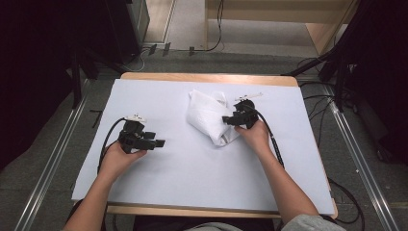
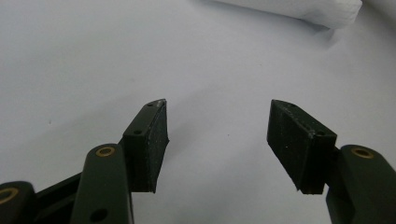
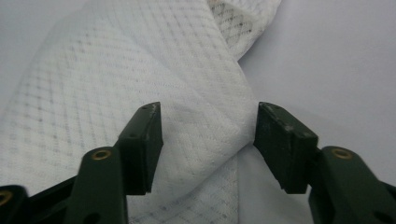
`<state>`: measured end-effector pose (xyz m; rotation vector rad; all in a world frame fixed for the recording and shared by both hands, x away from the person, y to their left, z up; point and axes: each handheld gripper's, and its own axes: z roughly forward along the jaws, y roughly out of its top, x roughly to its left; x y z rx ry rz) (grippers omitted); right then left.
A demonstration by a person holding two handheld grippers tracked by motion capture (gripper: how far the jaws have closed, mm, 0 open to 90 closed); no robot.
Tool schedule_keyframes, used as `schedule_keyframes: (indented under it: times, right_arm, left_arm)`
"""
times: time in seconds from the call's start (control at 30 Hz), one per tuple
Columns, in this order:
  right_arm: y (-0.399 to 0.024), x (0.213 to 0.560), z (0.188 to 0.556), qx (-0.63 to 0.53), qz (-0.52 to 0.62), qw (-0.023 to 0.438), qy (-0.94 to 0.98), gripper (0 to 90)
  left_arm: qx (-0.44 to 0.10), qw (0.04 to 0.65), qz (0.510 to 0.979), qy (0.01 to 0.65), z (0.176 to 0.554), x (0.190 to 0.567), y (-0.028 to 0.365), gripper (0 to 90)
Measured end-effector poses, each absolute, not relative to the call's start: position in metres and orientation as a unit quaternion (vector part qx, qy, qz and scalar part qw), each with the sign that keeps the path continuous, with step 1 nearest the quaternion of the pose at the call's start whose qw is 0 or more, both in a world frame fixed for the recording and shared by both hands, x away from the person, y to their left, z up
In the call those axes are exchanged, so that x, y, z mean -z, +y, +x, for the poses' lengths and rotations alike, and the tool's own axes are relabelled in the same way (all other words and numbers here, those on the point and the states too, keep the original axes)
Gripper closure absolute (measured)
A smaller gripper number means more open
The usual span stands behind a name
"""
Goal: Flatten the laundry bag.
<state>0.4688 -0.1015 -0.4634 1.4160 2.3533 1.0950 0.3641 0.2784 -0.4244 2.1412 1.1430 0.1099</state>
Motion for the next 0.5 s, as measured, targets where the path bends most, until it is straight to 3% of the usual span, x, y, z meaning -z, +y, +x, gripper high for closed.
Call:
schedule_keyframes:
  times: [0.07, 0.1, 0.13, 0.2, 0.23, 0.27, 0.5]
  right_arm:
    - [-0.0983, 0.4665, 0.4685, -0.361, 0.467, 0.1, 0.801, 61.2]
    - [-0.0983, 0.4665, 0.4685, -0.361, 0.467, 0.1, 0.801, 61.2]
    - [-0.0975, 0.4663, 0.4678, -0.358, 0.46, 0.111, 0.805, 71.5]
    - [-0.0971, 0.4659, 0.4673, -0.354, 0.457, 0.119, 0.807, 79.8]
    - [-0.0971, 0.4659, 0.4673, -0.354, 0.457, 0.119, 0.807, 79.8]
    - [-0.0969, 0.4651, 0.4668, -0.353, 0.457, 0.116, 0.808, 87.1]
    - [-0.0966, 0.4611, 0.465, -0.357, 0.458, 0.107, 0.807, 90.0]
  left_arm:
    - [-0.043, 0.348, 0.825, 0.444, 0.3624, 0.4245, 0.2805, 39.1]
    - [-0.043, 0.348, 0.825, 0.444, 0.3624, 0.4245, 0.2805, 39.2]
    - [-0.044, 0.346, 0.825, 0.444, 0.3619, 0.4244, 0.2819, 39.2]
    - [-0.044, 0.346, 0.825, 0.445, 0.3618, 0.4246, 0.2824, 39.1]
    - [-0.044, 0.346, 0.825, 0.445, 0.3618, 0.4246, 0.2824, 39.1]
    - [-0.043, 0.346, 0.824, 0.447, 0.362, 0.425, 0.2826, 39.1]
    - [-0.042, 0.345, 0.825, 0.446, 0.3624, 0.4251, 0.2824, 39.2]
